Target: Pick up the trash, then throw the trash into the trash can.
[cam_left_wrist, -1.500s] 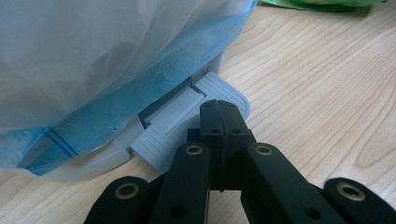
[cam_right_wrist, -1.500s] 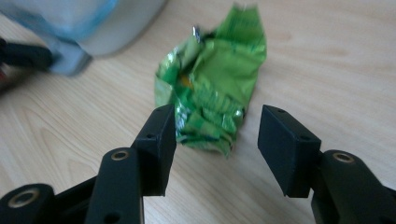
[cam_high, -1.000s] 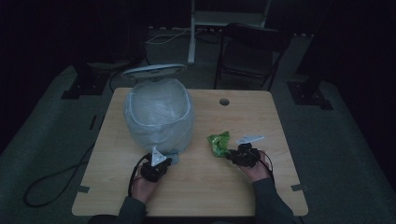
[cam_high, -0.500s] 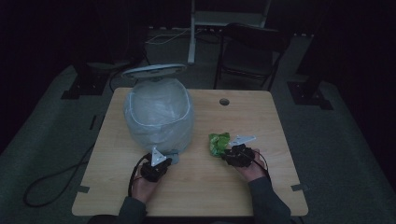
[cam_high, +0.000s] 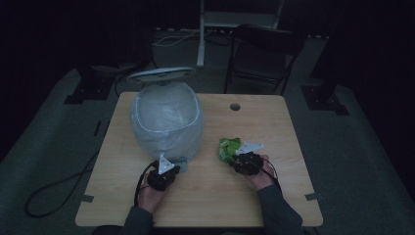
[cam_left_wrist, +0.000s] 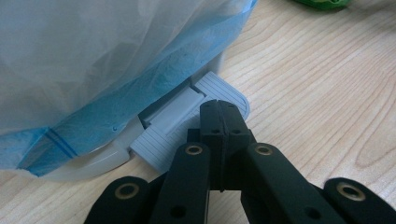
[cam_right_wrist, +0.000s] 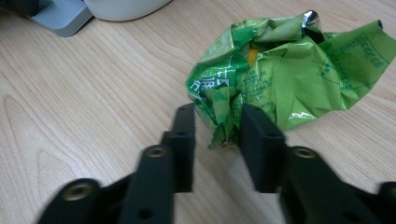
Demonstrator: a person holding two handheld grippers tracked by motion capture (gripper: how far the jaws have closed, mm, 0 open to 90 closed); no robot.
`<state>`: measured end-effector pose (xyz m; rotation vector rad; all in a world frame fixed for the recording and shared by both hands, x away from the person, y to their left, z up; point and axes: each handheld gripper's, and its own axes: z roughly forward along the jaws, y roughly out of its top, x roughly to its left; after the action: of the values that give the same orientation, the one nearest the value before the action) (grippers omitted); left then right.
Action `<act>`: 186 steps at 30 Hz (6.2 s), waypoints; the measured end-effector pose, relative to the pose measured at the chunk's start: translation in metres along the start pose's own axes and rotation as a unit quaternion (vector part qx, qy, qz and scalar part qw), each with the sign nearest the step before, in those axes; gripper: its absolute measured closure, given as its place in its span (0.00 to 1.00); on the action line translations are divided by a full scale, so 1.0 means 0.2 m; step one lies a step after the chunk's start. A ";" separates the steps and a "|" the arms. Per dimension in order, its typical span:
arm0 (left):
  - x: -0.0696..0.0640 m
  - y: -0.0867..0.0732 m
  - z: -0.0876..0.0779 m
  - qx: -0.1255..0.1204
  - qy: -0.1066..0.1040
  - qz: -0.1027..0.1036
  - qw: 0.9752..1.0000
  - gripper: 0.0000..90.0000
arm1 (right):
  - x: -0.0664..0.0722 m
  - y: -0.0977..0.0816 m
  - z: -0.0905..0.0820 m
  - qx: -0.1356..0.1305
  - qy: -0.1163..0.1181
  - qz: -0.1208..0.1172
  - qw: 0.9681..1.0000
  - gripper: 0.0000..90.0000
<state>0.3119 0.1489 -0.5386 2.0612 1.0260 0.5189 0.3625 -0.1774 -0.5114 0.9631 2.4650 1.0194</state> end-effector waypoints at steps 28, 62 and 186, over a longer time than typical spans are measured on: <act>0.00 0.00 0.00 -0.001 0.000 -0.001 1.000 1.00 | 0.00 0.09 -0.13 -0.041 -0.029 -0.010 0.999 0.92; 0.00 0.00 0.00 -0.002 -0.002 -0.001 1.000 1.00 | -0.05 0.25 -0.31 -0.067 -0.039 -0.024 0.997 0.92; 0.01 0.00 0.00 -0.001 -0.003 -0.005 1.000 1.00 | 0.06 0.80 -0.61 -0.138 -0.038 -0.112 0.983 0.92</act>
<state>0.3125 0.1504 -0.5388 2.0532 1.0314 0.5072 0.3672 -0.1471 -0.3120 0.6116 2.2316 1.1821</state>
